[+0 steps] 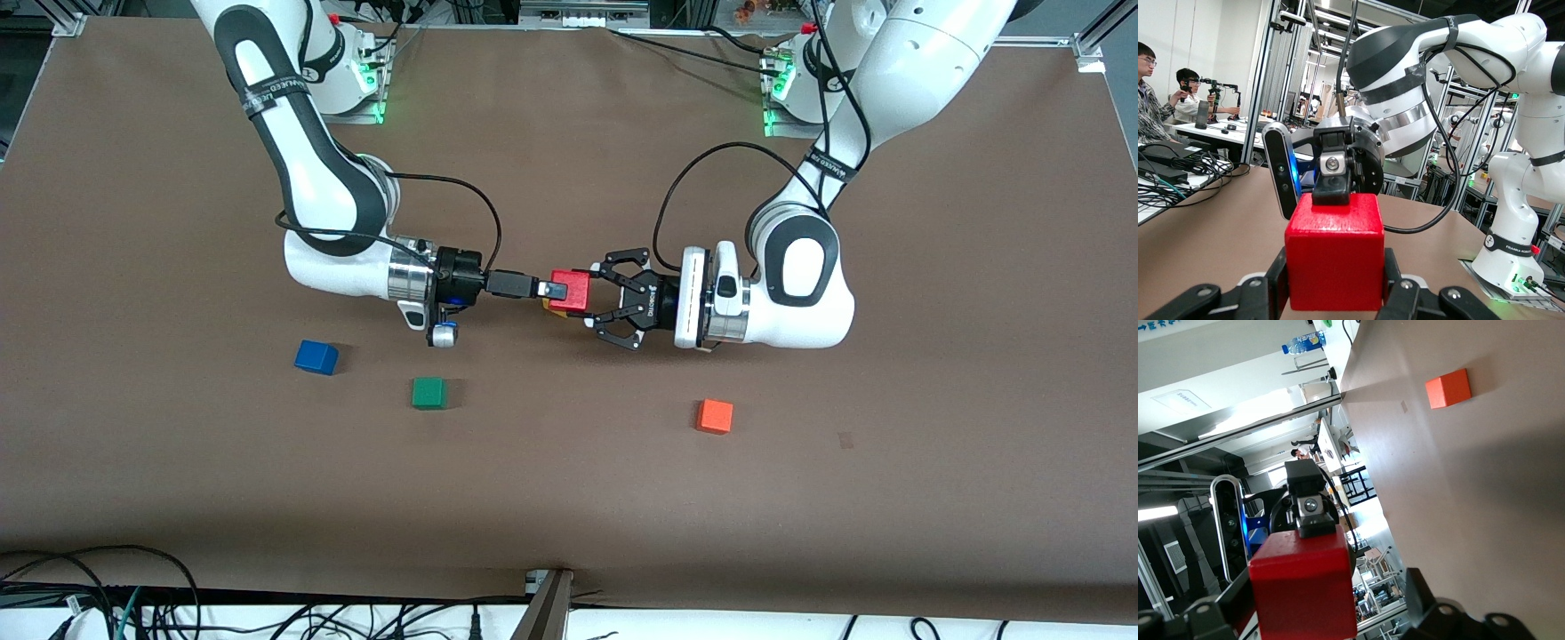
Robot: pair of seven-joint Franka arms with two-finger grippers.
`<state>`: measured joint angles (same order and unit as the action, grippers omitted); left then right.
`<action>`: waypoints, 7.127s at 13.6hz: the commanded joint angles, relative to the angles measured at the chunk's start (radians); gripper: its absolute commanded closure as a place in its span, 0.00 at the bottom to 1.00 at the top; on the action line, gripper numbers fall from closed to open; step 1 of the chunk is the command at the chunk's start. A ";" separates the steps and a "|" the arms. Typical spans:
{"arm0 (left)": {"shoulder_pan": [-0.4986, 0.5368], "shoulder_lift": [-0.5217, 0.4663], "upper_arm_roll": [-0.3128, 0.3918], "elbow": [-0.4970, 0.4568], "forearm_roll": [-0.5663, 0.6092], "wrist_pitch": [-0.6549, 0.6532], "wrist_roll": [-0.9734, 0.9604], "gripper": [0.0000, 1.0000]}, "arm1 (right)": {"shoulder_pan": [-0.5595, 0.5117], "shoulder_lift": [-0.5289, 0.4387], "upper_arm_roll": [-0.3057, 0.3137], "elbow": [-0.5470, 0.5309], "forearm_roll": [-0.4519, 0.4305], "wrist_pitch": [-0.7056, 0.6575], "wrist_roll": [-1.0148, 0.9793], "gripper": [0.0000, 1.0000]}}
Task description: Pass red block to right arm, stack on blue
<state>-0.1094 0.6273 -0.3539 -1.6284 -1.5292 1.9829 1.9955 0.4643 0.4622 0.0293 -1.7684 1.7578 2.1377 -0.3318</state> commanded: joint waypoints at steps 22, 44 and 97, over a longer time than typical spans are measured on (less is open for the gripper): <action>0.299 -0.073 0.026 0.195 0.757 -0.291 -0.170 0.00 | -0.024 -0.022 -0.058 -0.037 -0.761 -0.016 0.074 0.76; 0.198 -0.684 0.315 -0.045 1.440 -0.298 -1.279 0.00 | -0.047 -0.014 -0.284 -0.124 -1.876 0.200 0.508 0.75; 0.065 -0.635 0.329 0.047 1.538 -0.464 -2.084 0.00 | -0.490 -0.491 -0.043 0.049 -1.773 -0.504 0.442 0.00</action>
<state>-0.0388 -0.0223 -0.0244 -1.6140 -0.0178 1.5291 -0.0747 0.0057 0.0619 -0.0455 -1.6006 -0.0062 1.5727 0.1203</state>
